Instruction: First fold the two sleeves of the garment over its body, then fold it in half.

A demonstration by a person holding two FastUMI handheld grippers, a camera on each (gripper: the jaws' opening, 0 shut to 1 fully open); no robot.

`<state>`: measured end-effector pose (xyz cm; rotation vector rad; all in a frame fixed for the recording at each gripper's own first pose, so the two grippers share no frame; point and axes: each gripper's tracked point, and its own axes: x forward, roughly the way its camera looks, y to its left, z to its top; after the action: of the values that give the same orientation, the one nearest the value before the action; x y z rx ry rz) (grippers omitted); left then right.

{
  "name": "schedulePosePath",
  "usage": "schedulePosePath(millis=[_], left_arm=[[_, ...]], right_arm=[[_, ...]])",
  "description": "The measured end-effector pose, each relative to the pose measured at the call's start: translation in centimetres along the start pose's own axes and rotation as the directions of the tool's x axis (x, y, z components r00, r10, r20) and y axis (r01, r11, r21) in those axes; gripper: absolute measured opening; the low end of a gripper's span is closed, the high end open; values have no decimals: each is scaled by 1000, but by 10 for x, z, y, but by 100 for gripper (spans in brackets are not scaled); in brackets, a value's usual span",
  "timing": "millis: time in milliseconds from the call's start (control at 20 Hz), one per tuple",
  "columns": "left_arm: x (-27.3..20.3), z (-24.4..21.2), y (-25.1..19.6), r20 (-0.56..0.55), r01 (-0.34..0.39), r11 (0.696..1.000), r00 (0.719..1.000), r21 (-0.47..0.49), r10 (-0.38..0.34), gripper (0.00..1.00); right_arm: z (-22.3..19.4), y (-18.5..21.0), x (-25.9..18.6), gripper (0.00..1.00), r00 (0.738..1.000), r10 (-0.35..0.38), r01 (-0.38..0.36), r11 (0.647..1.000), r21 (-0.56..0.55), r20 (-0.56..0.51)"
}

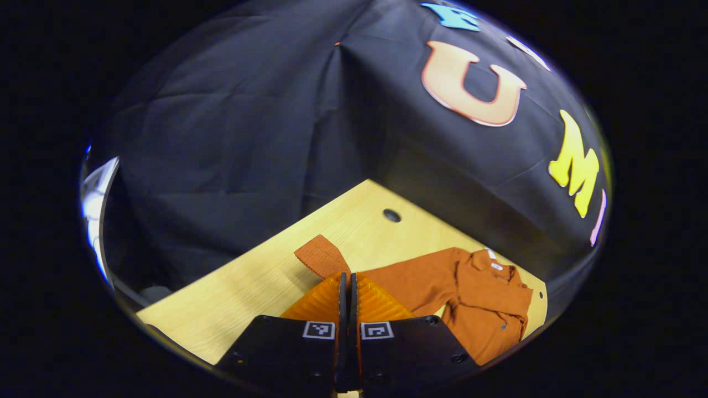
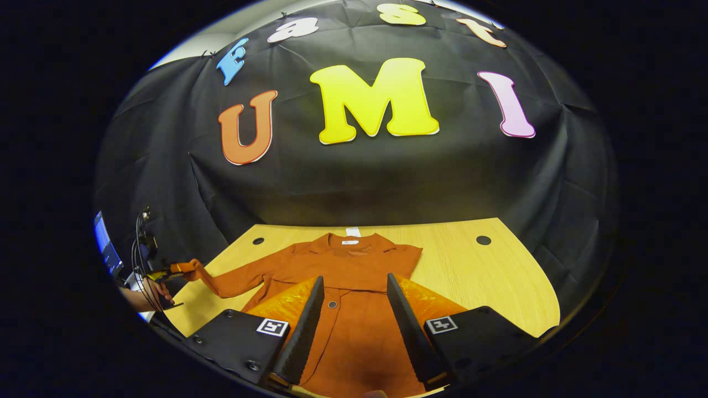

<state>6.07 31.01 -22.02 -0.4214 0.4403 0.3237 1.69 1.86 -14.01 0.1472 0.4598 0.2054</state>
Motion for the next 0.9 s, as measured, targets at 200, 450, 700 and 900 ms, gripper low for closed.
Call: schedulePosePath(millis=[200,450,700,900], left_arm=[[3,62,-77,62,101,993,993,55,-104,4],[12,108,-197,94,252,958,959,139,-266,4],[12,81,-317,7,409,874,905,263,-425,3],[16,8,-388,-112,478,831,878,285,-466,3]], right_arm=[[10,-19,-9,79,998,-11,10,1000,27,54],[21,-67,-34,82,986,-93,85,994,64,137],[13,-109,-69,83,972,-182,167,980,105,151],[7,-160,-107,83,947,-290,267,950,165,140]])
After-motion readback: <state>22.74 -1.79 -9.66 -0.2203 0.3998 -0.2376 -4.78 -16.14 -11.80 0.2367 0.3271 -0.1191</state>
